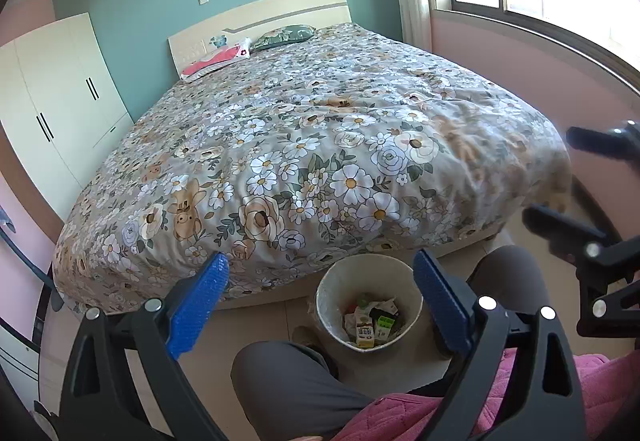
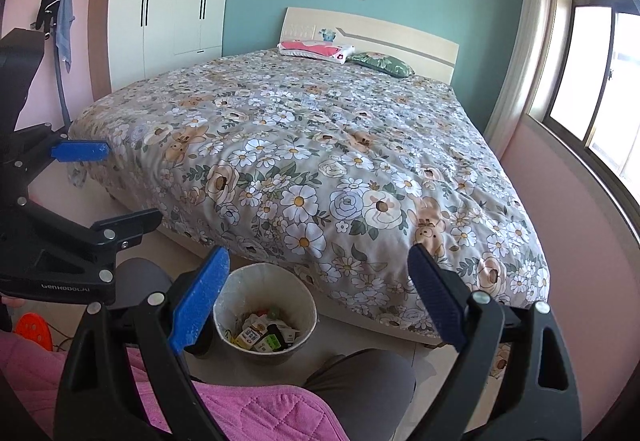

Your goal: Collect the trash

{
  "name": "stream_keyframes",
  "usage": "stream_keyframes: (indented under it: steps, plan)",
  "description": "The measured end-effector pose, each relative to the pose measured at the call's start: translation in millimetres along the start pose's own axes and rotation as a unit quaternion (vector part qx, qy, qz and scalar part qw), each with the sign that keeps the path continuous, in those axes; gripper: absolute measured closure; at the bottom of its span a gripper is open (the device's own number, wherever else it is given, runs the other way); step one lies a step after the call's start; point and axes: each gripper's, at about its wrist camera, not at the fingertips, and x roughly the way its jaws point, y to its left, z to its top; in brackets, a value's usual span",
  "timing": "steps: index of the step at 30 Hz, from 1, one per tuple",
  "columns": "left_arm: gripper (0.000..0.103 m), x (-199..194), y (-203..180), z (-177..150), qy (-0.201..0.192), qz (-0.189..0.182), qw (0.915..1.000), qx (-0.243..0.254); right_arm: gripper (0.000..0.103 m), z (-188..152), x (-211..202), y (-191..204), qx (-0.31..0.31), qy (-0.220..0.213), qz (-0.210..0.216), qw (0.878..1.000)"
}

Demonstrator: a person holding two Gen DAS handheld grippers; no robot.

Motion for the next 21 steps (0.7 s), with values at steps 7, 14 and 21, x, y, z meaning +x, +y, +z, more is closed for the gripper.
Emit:
stream_keyframes:
  steps: [7, 14, 21]
  plan:
    - [0.008, -1.7, -1.0, 2.3, -0.003, 0.001, 1.0, 0.002, 0.014, 0.0, -0.2, 0.9, 0.0, -0.001, 0.003, 1.0]
    - [0.008, -3.4, -4.5, 3.6, -0.006, 0.002, 1.0, 0.004, 0.014, -0.3, -0.3, 1.8, 0.0, 0.0, 0.002, 1.0]
    - [0.008, -3.5, -4.4, 3.2, -0.006, 0.002, 1.0, 0.005, 0.014, -2.0, -1.1, 3.0, -0.001, 0.002, 0.004, 1.0]
